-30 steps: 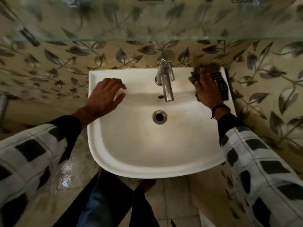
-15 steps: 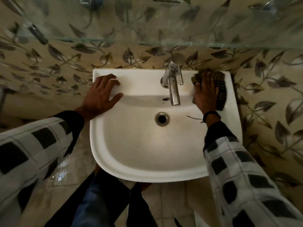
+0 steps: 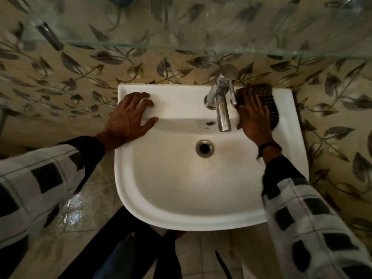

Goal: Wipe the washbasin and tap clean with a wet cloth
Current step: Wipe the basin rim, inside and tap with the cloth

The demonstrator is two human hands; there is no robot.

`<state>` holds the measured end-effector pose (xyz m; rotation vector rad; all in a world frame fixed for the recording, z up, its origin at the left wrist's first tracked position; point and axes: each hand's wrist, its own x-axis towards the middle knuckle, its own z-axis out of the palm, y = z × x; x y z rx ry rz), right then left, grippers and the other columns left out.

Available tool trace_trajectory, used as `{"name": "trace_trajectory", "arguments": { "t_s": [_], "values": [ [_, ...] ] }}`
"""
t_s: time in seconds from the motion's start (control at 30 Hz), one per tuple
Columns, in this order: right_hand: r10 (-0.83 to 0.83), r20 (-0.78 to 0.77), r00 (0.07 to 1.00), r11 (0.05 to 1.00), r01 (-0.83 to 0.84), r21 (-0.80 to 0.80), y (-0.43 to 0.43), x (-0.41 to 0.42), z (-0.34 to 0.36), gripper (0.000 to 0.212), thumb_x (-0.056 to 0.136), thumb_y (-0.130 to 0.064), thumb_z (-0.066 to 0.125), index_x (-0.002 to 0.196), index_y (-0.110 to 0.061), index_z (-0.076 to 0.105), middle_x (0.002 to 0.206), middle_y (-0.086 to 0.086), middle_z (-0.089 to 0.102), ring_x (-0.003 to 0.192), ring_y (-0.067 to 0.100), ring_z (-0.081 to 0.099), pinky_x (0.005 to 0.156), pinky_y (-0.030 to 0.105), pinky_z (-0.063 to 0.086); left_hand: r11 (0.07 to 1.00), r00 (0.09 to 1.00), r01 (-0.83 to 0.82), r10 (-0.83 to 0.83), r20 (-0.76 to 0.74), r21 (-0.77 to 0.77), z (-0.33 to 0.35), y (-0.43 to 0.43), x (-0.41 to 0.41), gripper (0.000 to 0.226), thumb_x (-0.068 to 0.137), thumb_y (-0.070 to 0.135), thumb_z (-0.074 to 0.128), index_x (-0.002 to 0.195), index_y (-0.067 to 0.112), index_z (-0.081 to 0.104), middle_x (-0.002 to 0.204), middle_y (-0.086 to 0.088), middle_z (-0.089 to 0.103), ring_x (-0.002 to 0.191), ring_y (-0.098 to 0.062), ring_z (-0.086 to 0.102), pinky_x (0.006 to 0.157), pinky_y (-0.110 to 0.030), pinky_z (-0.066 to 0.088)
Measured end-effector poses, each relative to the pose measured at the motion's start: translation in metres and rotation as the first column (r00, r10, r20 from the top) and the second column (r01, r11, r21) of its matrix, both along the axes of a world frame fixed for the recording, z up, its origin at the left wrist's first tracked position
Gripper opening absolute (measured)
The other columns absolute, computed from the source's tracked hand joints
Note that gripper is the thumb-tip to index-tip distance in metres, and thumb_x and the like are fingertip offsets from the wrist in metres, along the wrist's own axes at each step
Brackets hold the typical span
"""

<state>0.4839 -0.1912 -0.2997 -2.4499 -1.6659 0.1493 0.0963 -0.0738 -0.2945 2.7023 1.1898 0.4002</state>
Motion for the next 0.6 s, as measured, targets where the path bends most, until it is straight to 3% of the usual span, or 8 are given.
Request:
{"name": "trace_trajectory", "arguments": {
  "t_s": [0.07,0.2,0.33,0.5,0.6],
  "values": [
    [0.002,-0.006,1.000,1.000,-0.002,-0.020,0.001,0.010,0.000,0.054,0.105,-0.035,0.023,0.157,-0.024,0.017,0.164,-0.003,0.014,0.151,0.018,0.012,0.119,0.044,0.014,1.000,1.000,0.001,-0.001,-0.002,-0.001,0.001,-0.001,0.001,0.052,0.093,0.057,0.050,0.124,0.016,0.053,0.142,-0.008,0.048,0.132,-0.033,0.042,0.112,-0.045,0.035],
    [-0.211,-0.003,0.978,0.977,0.210,-0.036,0.020,-0.021,0.003,0.054,0.106,-0.035,0.028,0.157,-0.028,0.013,0.165,-0.005,0.007,0.152,0.015,0.007,0.119,0.046,0.010,1.000,1.000,-0.016,0.016,-0.005,-0.008,-0.002,0.001,-0.002,0.051,0.092,0.056,0.053,0.125,0.017,0.054,0.144,-0.007,0.048,0.134,-0.032,0.042,0.113,-0.046,0.035],
    [-0.011,0.052,0.999,1.000,0.012,0.000,0.003,-0.043,0.005,0.058,0.102,-0.025,0.044,0.156,-0.023,0.021,0.163,0.001,0.019,0.150,0.019,0.014,0.119,0.043,0.009,1.000,1.000,-0.023,0.023,0.016,-0.010,-0.009,0.002,-0.002,0.051,0.091,0.059,0.050,0.125,0.022,0.052,0.145,-0.004,0.048,0.135,-0.031,0.041,0.113,-0.046,0.035],
    [-0.146,-0.016,0.989,0.989,0.146,0.021,0.014,-0.059,0.013,0.061,0.101,-0.027,0.048,0.156,-0.023,0.021,0.161,0.002,0.025,0.148,0.021,0.021,0.119,0.043,0.012,1.000,0.999,-0.013,0.012,0.050,0.017,-0.017,0.006,-0.003,0.049,0.090,0.061,0.048,0.124,0.026,0.049,0.143,-0.003,0.047,0.133,-0.029,0.041,0.112,-0.044,0.035],
    [0.018,0.017,1.000,0.995,-0.020,0.096,0.007,-0.071,0.007,0.072,0.089,-0.017,0.063,0.153,-0.012,0.028,0.158,0.013,0.031,0.146,0.031,0.028,0.117,0.050,0.016,1.000,0.998,-0.016,0.015,0.058,0.018,-0.017,0.005,-0.001,0.049,0.089,0.061,0.048,0.124,0.026,0.049,0.143,-0.003,0.048,0.133,-0.029,0.041,0.112,-0.044,0.036]
  ]
}}
